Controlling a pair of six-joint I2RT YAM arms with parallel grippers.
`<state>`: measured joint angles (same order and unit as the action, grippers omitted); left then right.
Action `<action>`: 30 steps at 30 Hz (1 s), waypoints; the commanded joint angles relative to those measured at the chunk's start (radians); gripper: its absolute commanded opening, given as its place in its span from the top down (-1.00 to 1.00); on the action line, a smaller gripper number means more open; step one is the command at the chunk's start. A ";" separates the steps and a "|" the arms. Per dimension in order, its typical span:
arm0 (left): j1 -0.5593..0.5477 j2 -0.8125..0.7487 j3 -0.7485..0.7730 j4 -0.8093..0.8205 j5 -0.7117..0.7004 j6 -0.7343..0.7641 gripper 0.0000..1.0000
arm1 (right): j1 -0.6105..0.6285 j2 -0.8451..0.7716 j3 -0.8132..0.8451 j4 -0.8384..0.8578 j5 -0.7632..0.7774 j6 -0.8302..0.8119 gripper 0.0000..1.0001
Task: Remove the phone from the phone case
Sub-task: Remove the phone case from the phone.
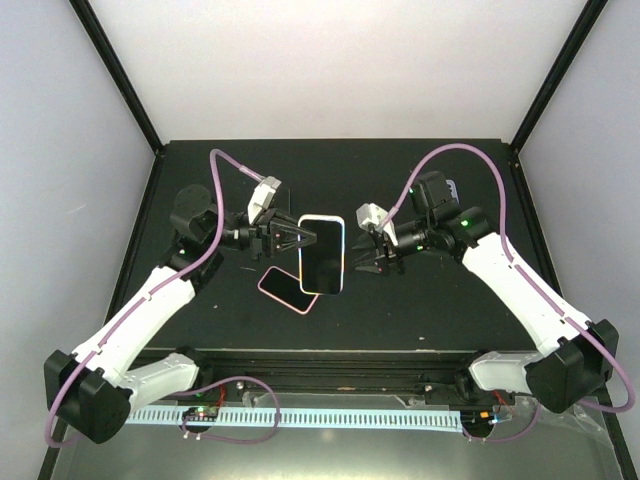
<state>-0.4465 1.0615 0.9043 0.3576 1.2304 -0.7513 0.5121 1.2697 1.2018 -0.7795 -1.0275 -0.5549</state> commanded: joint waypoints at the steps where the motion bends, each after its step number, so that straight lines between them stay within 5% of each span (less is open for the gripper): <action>1: 0.002 0.006 0.000 0.153 0.018 -0.084 0.97 | -0.004 -0.021 0.009 0.079 -0.013 0.108 0.05; 6: 0.006 0.015 0.007 0.143 -0.014 -0.077 0.97 | 0.034 -0.018 0.065 -0.223 -0.140 -0.201 -0.15; 11: 0.008 0.028 0.012 0.143 -0.043 -0.076 0.97 | 0.073 -0.059 0.033 -0.174 -0.091 -0.121 -0.10; 18: 0.008 0.031 0.007 0.177 -0.018 -0.102 0.97 | 0.076 -0.034 0.067 -0.104 -0.026 -0.046 0.32; 24: 0.009 0.016 0.012 0.135 -0.006 -0.079 0.97 | 0.075 -0.015 0.087 -0.089 0.011 -0.043 0.37; 30: 0.012 0.005 0.015 0.076 -0.018 -0.032 0.97 | 0.077 -0.038 0.098 -0.215 -0.084 -0.174 0.01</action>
<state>-0.4377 1.0973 0.8932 0.4366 1.2095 -0.8169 0.5827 1.2472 1.2678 -0.9340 -1.0538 -0.6472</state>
